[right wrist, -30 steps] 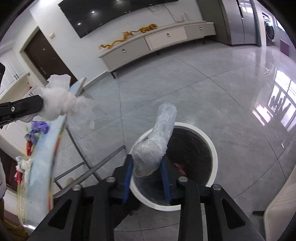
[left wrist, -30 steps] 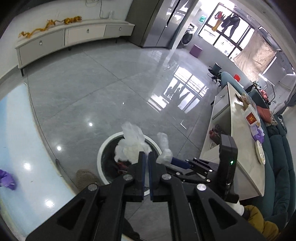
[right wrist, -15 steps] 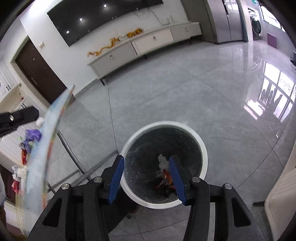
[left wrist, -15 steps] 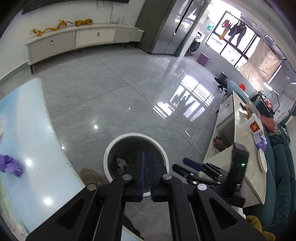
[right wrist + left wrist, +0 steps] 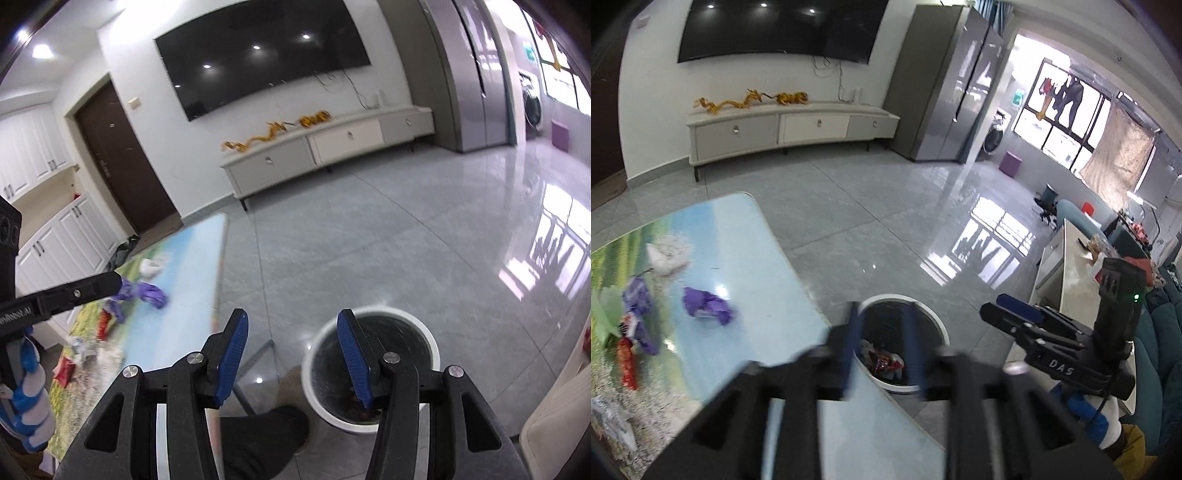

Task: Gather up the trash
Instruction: 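Grasp the pink box with the left gripper while the right grasps white tissue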

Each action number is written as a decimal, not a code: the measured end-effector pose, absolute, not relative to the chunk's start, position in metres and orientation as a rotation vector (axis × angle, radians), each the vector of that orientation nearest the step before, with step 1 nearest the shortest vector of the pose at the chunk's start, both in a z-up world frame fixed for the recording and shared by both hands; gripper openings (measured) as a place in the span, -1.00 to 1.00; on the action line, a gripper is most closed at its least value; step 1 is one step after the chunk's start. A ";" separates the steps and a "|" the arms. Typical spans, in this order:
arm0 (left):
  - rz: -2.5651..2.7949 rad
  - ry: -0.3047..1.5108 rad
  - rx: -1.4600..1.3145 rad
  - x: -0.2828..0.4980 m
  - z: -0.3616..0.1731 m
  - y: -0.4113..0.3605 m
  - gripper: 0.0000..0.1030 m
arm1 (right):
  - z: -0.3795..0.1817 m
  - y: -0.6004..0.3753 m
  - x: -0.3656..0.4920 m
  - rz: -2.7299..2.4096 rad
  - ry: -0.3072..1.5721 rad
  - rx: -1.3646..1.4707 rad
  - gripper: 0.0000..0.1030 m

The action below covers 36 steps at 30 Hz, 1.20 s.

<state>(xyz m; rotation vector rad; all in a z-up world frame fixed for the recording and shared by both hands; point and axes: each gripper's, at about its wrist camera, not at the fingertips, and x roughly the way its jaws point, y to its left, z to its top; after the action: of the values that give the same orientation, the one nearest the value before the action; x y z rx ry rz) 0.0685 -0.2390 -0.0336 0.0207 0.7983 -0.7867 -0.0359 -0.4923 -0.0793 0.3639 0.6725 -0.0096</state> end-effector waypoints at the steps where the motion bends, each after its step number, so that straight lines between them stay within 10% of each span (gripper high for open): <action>1: -0.768 0.772 0.003 0.067 -0.028 -0.227 0.21 | -0.073 -0.486 -0.037 -0.003 0.664 0.351 -0.05; 18: -0.437 0.623 -0.056 0.049 -0.015 -0.001 0.21 | -0.002 -0.379 -0.029 0.175 0.600 0.176 -0.05; 36: -0.236 0.857 -0.099 0.061 -0.131 0.145 0.21 | -0.088 -0.262 0.047 0.426 0.907 0.100 -0.05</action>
<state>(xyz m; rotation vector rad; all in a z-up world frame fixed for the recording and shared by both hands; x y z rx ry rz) 0.0607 0.1447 -0.1306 -0.0994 0.8574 -0.2363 0.0471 -0.2622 -0.0883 0.1000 0.9073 0.4258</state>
